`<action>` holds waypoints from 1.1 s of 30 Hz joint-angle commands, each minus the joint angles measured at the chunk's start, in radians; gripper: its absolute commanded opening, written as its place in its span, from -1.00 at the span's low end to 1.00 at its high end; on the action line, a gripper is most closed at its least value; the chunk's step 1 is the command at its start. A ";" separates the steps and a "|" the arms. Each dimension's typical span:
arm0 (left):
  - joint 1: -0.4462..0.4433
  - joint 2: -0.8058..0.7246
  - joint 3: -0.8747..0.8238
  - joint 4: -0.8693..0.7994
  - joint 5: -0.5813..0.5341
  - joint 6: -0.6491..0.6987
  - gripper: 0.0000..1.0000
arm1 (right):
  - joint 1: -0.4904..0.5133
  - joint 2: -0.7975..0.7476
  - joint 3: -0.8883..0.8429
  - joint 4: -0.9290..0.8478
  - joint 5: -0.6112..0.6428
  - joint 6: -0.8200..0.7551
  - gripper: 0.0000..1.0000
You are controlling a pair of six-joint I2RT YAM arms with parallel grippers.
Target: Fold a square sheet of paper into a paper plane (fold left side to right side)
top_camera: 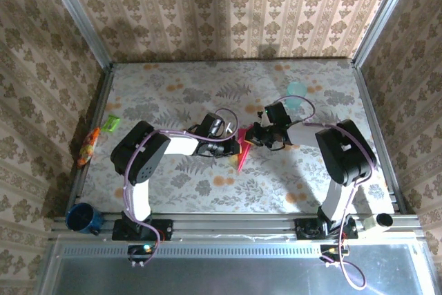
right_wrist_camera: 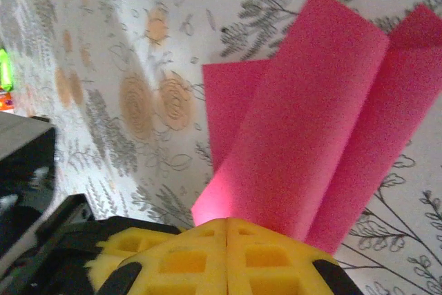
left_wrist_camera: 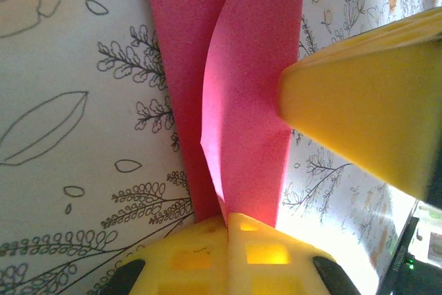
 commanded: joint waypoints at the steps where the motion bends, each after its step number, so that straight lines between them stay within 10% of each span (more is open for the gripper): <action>1: -0.010 0.072 -0.041 -0.131 -0.125 0.004 -1.00 | 0.004 0.025 0.016 -0.045 0.006 -0.036 -0.83; 20: -0.002 0.055 -0.042 -0.092 -0.104 -0.014 -0.99 | -0.005 0.040 -0.058 -0.125 0.091 -0.079 -0.93; 33: 0.078 -0.220 -0.022 -0.240 -0.076 0.041 -0.81 | -0.023 0.069 -0.098 -0.128 0.113 -0.099 -1.00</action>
